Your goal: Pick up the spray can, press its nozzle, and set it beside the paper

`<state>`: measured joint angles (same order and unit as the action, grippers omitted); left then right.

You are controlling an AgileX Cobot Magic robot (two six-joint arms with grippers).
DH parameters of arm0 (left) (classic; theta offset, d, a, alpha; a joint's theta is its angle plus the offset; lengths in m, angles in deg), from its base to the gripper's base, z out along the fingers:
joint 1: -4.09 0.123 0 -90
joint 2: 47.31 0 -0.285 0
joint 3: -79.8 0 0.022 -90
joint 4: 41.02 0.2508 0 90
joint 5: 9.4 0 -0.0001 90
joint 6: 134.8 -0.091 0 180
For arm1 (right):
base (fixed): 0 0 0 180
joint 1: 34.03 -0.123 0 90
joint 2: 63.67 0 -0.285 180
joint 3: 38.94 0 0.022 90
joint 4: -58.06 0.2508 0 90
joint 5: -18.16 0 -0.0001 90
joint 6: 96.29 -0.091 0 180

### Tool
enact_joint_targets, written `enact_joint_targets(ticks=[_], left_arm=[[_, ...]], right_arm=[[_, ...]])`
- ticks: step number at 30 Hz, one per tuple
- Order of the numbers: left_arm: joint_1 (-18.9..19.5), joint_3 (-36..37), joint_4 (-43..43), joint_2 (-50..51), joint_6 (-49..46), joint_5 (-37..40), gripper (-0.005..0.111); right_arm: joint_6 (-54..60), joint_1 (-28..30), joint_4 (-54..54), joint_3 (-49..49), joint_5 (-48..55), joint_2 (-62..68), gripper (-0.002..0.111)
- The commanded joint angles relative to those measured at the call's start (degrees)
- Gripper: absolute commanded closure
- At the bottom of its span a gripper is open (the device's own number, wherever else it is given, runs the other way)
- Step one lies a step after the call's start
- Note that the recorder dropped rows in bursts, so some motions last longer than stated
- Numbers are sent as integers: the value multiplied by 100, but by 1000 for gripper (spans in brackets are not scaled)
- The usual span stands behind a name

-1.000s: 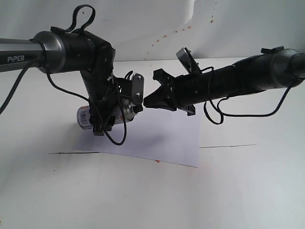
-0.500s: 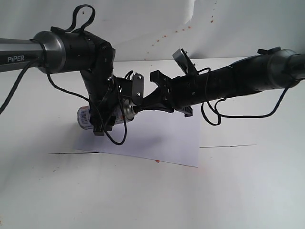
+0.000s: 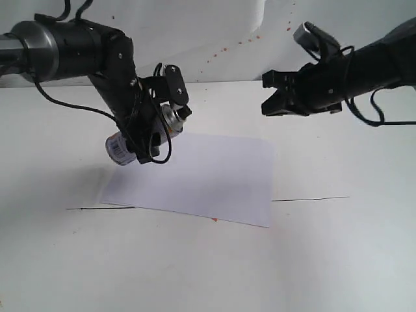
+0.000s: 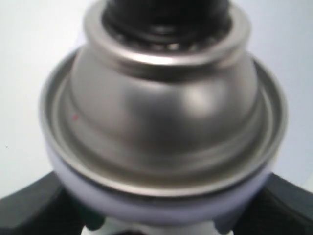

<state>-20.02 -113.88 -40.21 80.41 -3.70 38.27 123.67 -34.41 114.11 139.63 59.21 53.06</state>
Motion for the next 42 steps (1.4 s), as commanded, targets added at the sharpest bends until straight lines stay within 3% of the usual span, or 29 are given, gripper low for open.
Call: enact_joint_targets(ticks=[1, 9, 14, 20, 26, 30, 35, 42], left_arm=[[290, -74, -877, -324, 154, -248, 107], [877, -38, -2445, -746, 418, -716, 107], [1014, 335, -2980, -1298, 418, -1443, 107], [1014, 2018, -3781, -2347, 381, -3573, 107], [1014, 3800, -3794, -3559, 452, -4958, 107], [1014, 4499, -3794, -4192, 713, -5433, 107], [1014, 5143, -3794, -4808, 846, -5725, 107], [1014, 5567, -3794, -5246, 1137, -5991, 107]], right_arm=[[-145, 40, -454, -10, -170, -733, 108], [237, 30, -780, -655, -384, -1881, 108], [524, 30, -769, -1731, -1302, -2833, 108], [524, 30, -684, -3008, -1752, -4053, 108], [524, 30, -771, -3571, -1740, -4688, 108], [920, -63, -613, -3791, -1891, -5042, 108], [1426, -628, -510, -4133, -2746, -6152, 108], [1476, -894, -510, -4750, -3809, -8096, 108]])
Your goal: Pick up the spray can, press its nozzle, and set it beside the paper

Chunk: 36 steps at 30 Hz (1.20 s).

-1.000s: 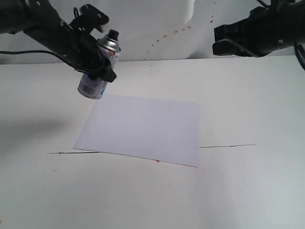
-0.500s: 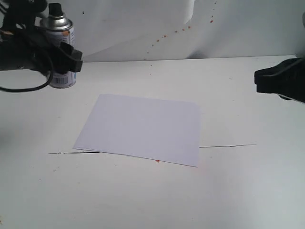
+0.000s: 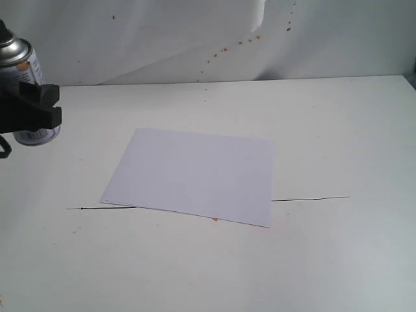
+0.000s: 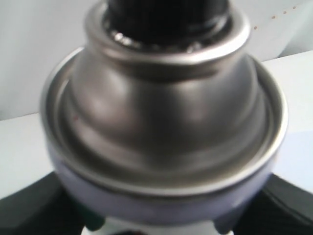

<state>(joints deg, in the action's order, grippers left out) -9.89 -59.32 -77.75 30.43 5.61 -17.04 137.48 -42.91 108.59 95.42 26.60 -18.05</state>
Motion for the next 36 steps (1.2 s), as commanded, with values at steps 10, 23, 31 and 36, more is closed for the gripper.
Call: enact_joint_targets(ticks=[10, 23, 31, 36], left_arm=[[1, 229, -39, -449, 255, -609, 107], [1, 650, 86, -449, 744, -1210, 107], [1, 983, 1927, -449, 2078, -2108, 107], [1, 983, 2425, -449, 2456, -2248, 107]], right_arm=[[187, -45, -390, -1286, -421, -3228, 108], [139, -45, -390, -1404, 367, -3615, 108], [-271, -45, -1066, -1869, 404, -3615, 108], [-736, -45, -1779, -1977, 785, -3615, 108]])
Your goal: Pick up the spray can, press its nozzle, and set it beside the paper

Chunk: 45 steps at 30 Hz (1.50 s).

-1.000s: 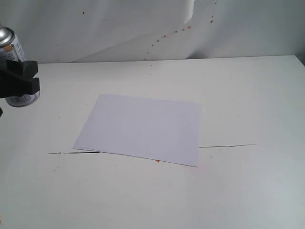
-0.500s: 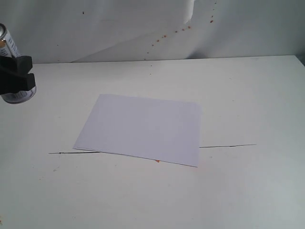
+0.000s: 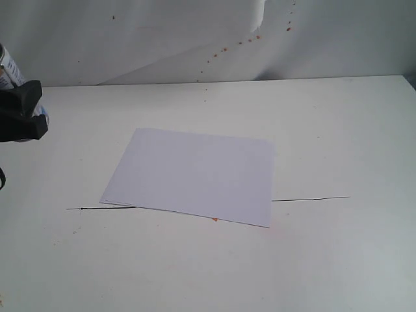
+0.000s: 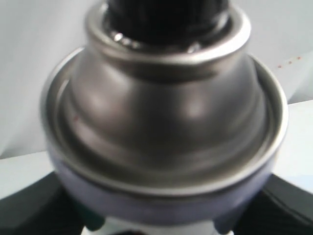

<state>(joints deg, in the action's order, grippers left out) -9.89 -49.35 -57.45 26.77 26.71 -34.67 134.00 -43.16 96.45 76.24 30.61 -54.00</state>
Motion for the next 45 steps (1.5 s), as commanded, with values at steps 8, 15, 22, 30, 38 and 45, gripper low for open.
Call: enact_joint_targets(ticks=[8, 15, 22, 30, 38, 45], left_arm=[[1, -15, 394, 17, 346, -576, 107], [1, 8, 394, 568, 355, -825, 107], [1, 8, 394, 1401, 648, -1896, 107], [1, -138, 371, 2572, 790, -2283, 107], [1, -860, 129, 3252, 802, -1862, 107], [177, -1583, 174, 3833, 767, -1487, 107]], right_arm=[[-686, -19, -709, -59, 969, -21, 108], [-732, -19, -475, -59, 1007, -21, 108], [-745, -19, -280, -59, 1007, -21, 108], [-745, -19, -280, -59, 1007, -21, 108], [-745, -19, -280, -59, 1007, -21, 108], [-745, -19, -280, -59, 1007, -21, 108]])
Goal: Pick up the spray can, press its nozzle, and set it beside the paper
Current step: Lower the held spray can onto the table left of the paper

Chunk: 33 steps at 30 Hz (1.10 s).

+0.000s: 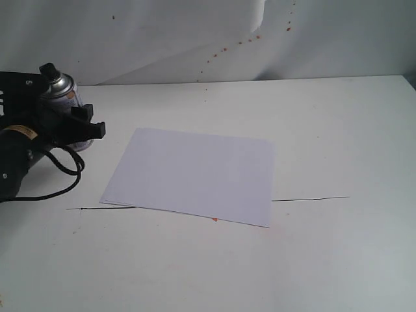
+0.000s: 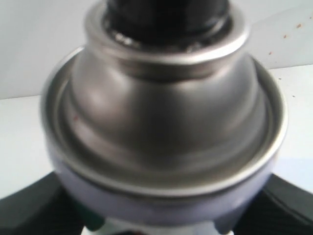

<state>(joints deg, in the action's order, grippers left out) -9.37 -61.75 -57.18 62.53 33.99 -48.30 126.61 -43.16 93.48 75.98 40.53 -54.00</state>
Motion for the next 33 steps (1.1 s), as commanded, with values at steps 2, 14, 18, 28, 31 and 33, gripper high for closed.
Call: enact_joint_targets(ticks=[2, 14, 18, 28, 31, 33], left_arm=[[218, -479, 209, 403, 90, -40, 107], [417, -1024, 1247, 1064, 797, 161, 107], [417, -1161, 1247, 1196, 814, 196, 107], [417, -1161, 1247, 1537, 814, 149, 107], [417, -1161, 1247, 1537, 828, 137, 107], [417, -1161, 1247, 1537, 1074, 137, 107]], right_arm=[[-6, -19, 18, -33, 15, -21, 108], [-6, -19, 18, -33, 15, -21, 108], [-6, -19, 18, -33, 15, -21, 108], [-6, -19, 18, -33, 15, -21, 108], [-6, -19, 18, -33, 15, -21, 108], [-6, -19, 18, -33, 15, -21, 108]])
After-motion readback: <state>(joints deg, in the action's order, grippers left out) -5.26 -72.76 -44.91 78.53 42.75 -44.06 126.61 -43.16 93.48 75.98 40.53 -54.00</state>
